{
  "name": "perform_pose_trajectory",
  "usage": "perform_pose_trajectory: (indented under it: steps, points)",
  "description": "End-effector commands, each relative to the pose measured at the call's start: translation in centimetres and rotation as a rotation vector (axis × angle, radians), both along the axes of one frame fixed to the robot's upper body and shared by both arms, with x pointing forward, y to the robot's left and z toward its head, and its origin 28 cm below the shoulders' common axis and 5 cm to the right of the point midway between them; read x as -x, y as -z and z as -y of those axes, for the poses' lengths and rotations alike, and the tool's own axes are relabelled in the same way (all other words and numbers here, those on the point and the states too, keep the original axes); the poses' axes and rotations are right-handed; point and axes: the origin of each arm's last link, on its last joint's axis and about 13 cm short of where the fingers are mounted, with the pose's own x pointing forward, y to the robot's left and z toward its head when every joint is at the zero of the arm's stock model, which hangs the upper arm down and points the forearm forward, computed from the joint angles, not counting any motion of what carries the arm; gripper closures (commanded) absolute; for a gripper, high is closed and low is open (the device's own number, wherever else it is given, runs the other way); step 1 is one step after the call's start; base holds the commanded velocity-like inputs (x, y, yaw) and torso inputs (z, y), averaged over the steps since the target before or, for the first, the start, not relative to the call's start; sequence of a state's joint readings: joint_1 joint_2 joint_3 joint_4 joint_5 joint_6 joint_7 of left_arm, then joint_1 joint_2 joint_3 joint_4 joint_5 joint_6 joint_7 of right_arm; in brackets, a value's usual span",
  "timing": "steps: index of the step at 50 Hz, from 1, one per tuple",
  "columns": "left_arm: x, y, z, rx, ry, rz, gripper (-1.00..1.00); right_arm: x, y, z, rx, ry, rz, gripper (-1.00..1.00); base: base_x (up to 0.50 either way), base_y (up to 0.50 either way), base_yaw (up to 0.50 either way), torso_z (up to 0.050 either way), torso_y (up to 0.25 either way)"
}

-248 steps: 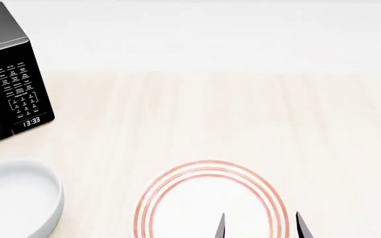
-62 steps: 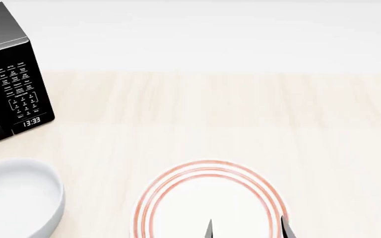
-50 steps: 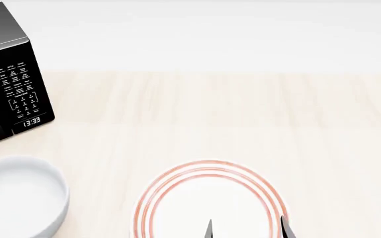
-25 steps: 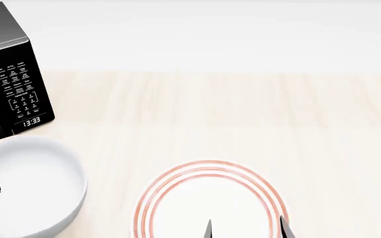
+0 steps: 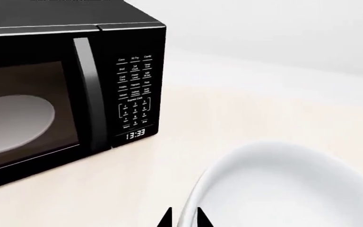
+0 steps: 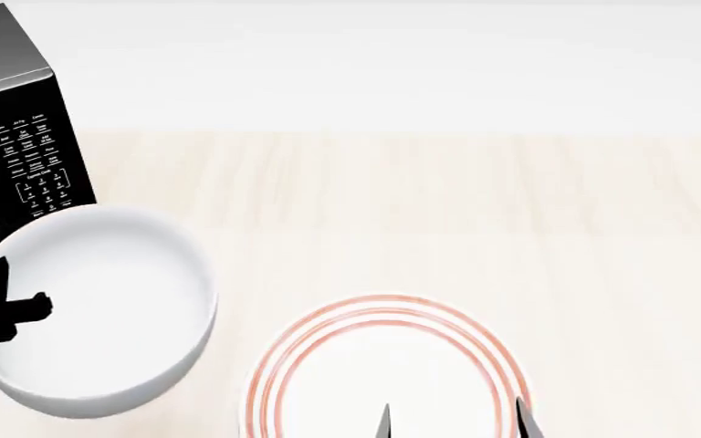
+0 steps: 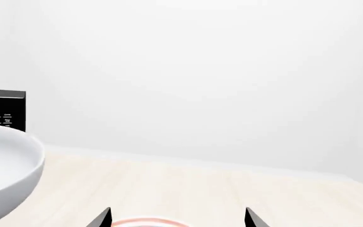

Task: Pick up the white bowl and put it on the plate.

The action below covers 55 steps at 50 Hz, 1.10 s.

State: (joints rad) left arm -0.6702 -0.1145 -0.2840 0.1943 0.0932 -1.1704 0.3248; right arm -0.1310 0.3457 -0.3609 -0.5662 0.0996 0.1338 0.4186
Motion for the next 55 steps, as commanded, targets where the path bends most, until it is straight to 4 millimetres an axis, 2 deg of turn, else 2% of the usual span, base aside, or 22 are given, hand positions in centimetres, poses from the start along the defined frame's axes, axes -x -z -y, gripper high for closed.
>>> perform_pose_trajectory:
  steps: [1, 16, 25, 43, 55]
  points:
    - [-1.5, -1.3, 2.4, 0.039, 0.075, 0.032, 1.00, 0.0, 0.0, 0.0, -0.001, 0.001, -0.001, -1.00, 0.00, 0.00, 0.00, 0.000, 0.000]
    - [-4.0, -2.3, 5.8, 0.065, 0.133, 0.019, 1.00, -0.1, 0.2, 0.1, -0.004, 0.006, -0.007, -1.00, 0.00, 0.00, 0.00, 0.000, 0.000]
    - [-5.3, -1.8, 7.6, 0.091, 0.157, -0.005, 1.00, -0.2, 0.3, 0.3, -0.007, 0.011, -0.012, -1.00, 0.00, 0.00, 0.00, 0.000, 0.001]
    - [-5.8, -1.6, 11.1, 0.123, 0.247, -0.014, 1.00, -0.2, 0.3, 0.3, -0.006, 0.009, -0.010, -1.00, 0.00, 0.00, 0.00, 0.000, 0.001]
    - [-5.8, -1.1, 12.5, 0.147, 0.283, -0.018, 1.00, -0.2, 0.3, 0.2, -0.004, 0.007, -0.010, -1.00, 0.00, 0.00, 0.00, 0.000, 0.001]
